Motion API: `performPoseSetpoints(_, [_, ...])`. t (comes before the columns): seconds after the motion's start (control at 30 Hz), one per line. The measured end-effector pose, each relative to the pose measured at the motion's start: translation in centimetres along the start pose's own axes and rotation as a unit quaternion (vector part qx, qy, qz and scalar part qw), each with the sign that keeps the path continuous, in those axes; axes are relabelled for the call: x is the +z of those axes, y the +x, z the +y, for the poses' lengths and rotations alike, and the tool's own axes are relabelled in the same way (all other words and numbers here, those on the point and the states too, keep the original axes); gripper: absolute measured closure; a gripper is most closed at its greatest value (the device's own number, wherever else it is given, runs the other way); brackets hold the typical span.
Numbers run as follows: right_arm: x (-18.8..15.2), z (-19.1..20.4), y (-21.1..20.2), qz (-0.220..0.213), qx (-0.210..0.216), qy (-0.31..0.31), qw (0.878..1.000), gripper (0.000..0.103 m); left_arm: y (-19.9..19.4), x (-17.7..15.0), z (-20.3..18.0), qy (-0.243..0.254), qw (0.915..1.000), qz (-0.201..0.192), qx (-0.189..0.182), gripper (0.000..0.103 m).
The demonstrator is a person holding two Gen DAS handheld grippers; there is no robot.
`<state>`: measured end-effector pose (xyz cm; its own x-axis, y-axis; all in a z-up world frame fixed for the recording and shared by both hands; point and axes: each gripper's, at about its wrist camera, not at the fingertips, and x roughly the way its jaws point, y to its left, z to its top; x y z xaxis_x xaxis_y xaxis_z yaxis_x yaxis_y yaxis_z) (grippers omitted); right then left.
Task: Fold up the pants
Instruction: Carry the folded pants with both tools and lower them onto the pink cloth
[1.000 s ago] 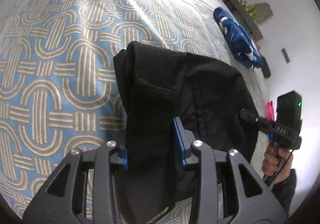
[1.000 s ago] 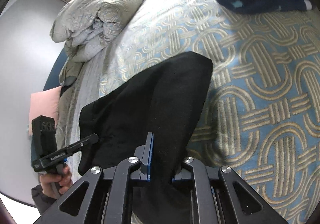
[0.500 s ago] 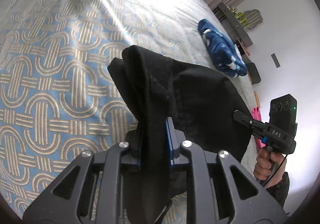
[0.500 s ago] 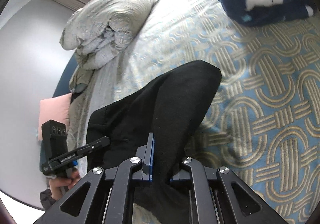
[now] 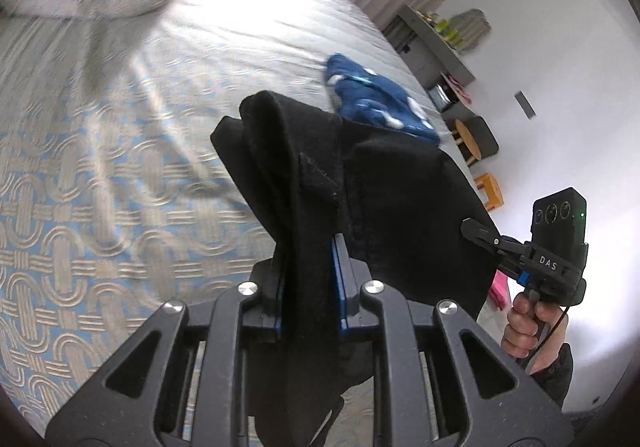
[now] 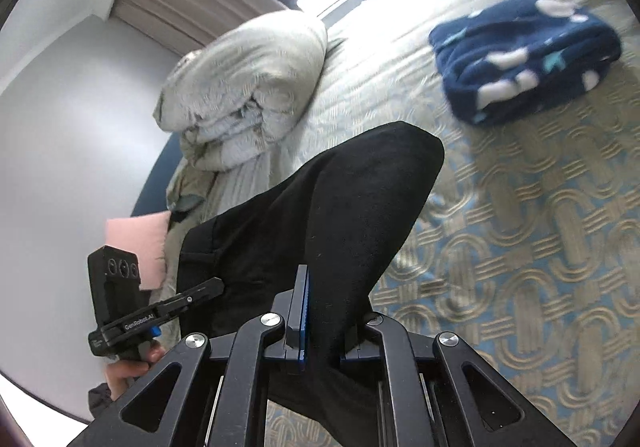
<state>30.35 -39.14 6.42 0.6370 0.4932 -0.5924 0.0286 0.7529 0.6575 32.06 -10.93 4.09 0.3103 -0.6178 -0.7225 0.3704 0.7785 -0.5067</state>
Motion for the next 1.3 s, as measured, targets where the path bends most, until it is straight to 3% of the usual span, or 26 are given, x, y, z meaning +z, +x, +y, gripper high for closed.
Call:
performPoseSetpoints(0.2, [0.4,-3.9,-8.5,-0.047,-0.010,0.017,0.999,0.094,3.6,1.1,-9.4,0.044,0.9983,0.025,-0.028,0.083])
performPoseSetpoints(0.43, [0.8,-12.1,-21.0,-0.114,-0.044,0.059,0.991,0.094,11.4,1.6,-22.3,0.095,0.9906,0.068,-0.072,0.083])
performPoseSetpoints(0.67, [-0.3,-22.1,-32.6,-0.178,-0.088,0.111,0.974,0.094,22.6,1.3,-35.2,0.133,0.9762,0.126,-0.116,0.083])
performPoseSetpoints(0.87, [-2.2,-30.7,-38.5,-0.210,-0.124,0.156,0.957,0.094,31.5,-0.8,-43.9,0.172,0.9629,0.168,-0.123,0.083])
performPoseSetpoints(1.0, [-3.5,-36.1,-40.4,-0.216,-0.139,0.184,0.949,0.094,37.0,-2.1,-46.1,0.174,0.9586,0.192,-0.118,0.082])
performPoseSetpoints(1.2, [-7.2,-43.9,-41.0,-0.213,-0.144,0.228,0.939,0.094,42.0,-4.2,-44.5,0.154,0.9605,0.206,-0.105,0.080])
performPoseSetpoints(1.23, [-7.7,-44.7,-40.9,-0.214,-0.142,0.233,0.938,0.094,42.3,-4.4,-44.1,0.144,0.9611,0.210,-0.108,0.077])
performPoseSetpoints(1.3, [-8.8,-46.0,-40.9,-0.222,-0.129,0.241,0.936,0.094,43.0,-4.2,-42.6,0.111,0.9622,0.223,-0.110,0.056])
